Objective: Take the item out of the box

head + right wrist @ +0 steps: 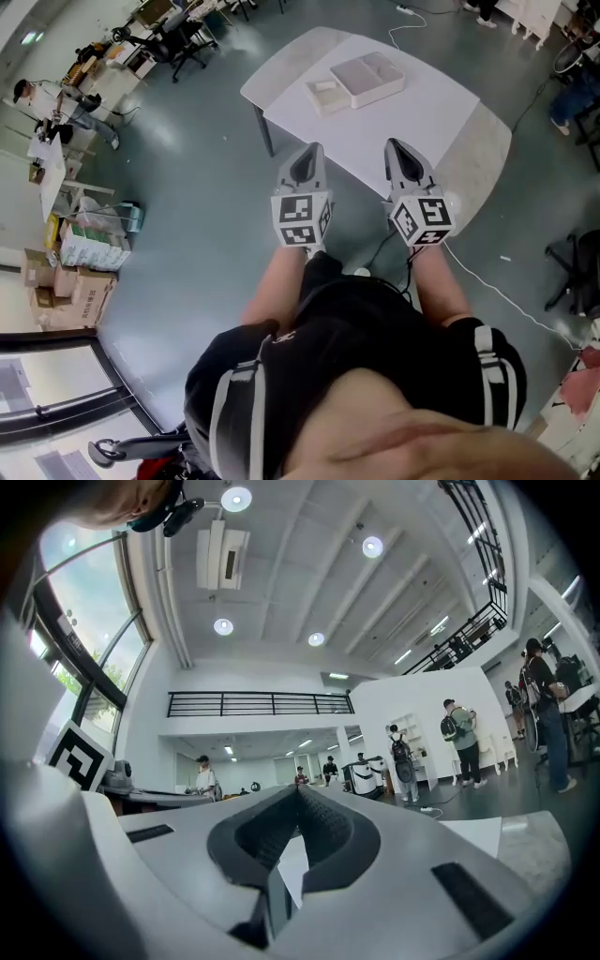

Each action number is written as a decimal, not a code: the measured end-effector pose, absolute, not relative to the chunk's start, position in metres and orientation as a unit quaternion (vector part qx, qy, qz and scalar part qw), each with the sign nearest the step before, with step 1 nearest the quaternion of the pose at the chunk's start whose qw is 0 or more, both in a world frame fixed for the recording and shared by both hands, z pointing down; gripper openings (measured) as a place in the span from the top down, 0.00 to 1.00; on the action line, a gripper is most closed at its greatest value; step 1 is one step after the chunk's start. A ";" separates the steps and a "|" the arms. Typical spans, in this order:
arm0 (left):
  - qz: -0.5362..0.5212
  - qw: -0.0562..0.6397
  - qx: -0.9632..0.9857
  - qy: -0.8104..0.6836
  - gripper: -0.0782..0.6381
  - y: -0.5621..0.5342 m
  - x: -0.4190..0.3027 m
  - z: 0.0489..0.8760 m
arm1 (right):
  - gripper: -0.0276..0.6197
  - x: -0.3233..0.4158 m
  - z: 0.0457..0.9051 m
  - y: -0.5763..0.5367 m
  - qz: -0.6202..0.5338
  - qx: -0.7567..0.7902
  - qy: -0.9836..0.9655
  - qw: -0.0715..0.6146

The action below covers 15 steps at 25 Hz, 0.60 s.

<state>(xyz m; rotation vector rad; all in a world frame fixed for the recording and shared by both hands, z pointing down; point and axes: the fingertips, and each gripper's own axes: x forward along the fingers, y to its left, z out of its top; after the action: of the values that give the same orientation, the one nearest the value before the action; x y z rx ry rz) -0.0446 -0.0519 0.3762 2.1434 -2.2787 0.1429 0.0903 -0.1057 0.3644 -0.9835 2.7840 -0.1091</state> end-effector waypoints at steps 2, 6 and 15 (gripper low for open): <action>0.048 0.005 0.686 -0.726 0.87 -0.060 -0.048 0.380 | 0.94 0.086 0.369 -0.113 -0.040 -0.332 0.938 0.093; 0.045 0.004 0.692 -0.720 0.87 -0.081 -0.057 0.384 | 0.94 0.076 0.373 -0.130 -0.036 -0.336 0.937 0.089; 0.029 0.010 0.706 -0.708 0.87 -0.152 -0.094 0.397 | 0.94 0.035 0.382 -0.189 -0.017 -0.341 0.938 0.067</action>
<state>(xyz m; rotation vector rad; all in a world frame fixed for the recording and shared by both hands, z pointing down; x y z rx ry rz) -0.0938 -0.1516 0.3974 2.2030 -2.2109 0.0909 0.0348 -0.1888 0.3824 -1.0262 2.8259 -0.0525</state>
